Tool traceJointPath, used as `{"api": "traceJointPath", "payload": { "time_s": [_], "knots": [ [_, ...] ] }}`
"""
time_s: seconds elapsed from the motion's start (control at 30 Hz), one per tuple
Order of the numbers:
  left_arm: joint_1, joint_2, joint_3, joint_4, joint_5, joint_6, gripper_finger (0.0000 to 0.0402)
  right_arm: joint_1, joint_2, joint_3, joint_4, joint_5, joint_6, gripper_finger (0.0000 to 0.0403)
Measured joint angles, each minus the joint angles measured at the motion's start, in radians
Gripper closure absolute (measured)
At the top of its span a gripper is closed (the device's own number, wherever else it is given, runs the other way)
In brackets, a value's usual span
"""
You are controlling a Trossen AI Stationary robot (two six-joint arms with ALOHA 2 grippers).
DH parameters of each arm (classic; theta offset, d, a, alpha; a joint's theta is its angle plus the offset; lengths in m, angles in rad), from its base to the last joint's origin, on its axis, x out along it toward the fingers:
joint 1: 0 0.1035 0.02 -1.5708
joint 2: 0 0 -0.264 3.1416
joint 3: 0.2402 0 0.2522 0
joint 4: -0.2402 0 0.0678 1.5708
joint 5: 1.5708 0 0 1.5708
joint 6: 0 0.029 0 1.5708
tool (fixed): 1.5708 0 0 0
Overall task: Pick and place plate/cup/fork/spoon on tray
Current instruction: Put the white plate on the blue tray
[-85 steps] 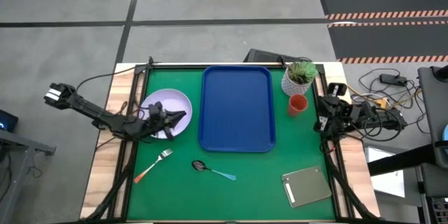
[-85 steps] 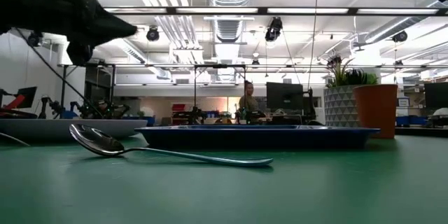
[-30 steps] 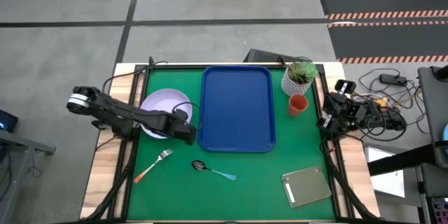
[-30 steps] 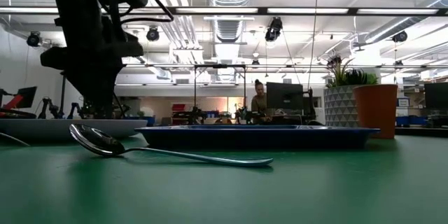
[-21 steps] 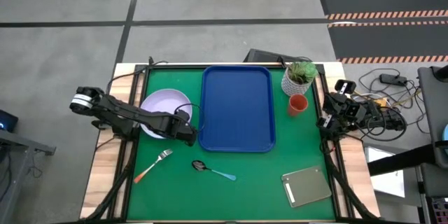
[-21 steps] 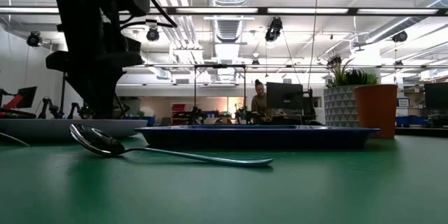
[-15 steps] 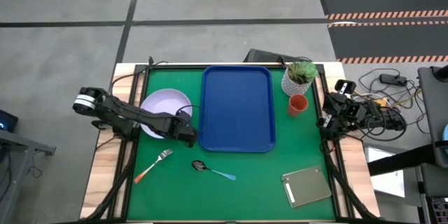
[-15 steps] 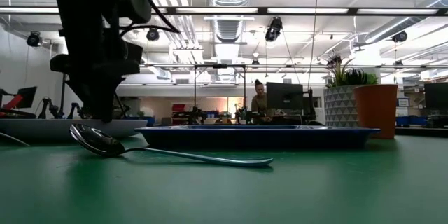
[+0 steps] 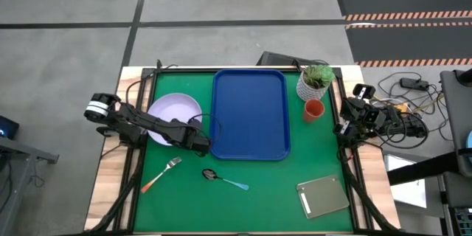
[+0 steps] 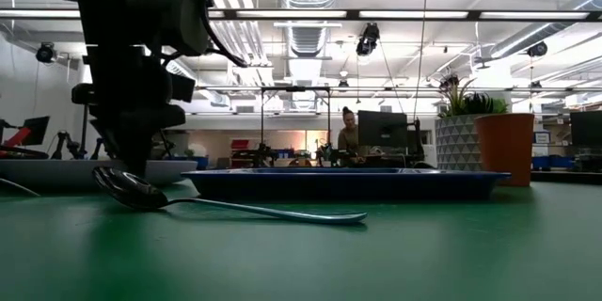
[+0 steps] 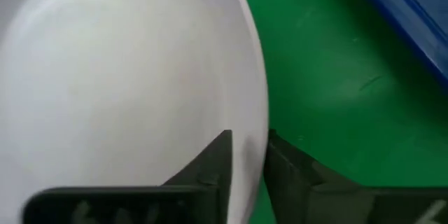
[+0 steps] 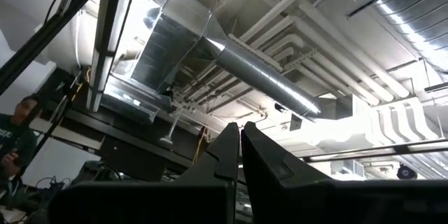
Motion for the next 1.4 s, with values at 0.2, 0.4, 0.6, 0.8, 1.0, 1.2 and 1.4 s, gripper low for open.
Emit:
{"api": "traceJointPath", "payload": {
  "time_s": [0.2,0.4,0.6,0.8,1.0,1.2,1.4],
  "knots": [
    [-0.001,-0.004,0.001,-0.001,-0.006,0.007,0.0395,0.0,0.0,0.0,0.0,0.0,-0.001,0.0394],
    [-0.001,-0.004,0.03,-0.016,-0.008,0.06,0.04,0.0,0.0,0.0,0.0,0.0,-0.002,0.0394],
    [-0.001,-0.004,0.12,-0.077,-0.062,0.127,0.0401,0.0,0.0,0.0,0.0,0.0,-0.004,0.0394],
    [-0.002,-0.005,0.248,-0.23,-0.167,0.19,0.0401,0.0,0.0,0.0,0.0,0.0,-0.004,0.0394],
    [-0.002,-0.005,0.366,-0.176,-0.251,0.343,0.0401,0.0,0.0,0.0,0.0,0.0,-0.004,0.0394],
    [-0.003,-0.003,0.41,0.131,-0.285,0.586,0.0401,0.0,0.0,0.0,0.0,0.0,-0.004,0.0394],
    [-0.003,0.038,0.397,0.516,-0.192,0.83,0.0401,0.0,0.0,0.0,0.002,0.0,-0.004,0.0394]
  ]
}}
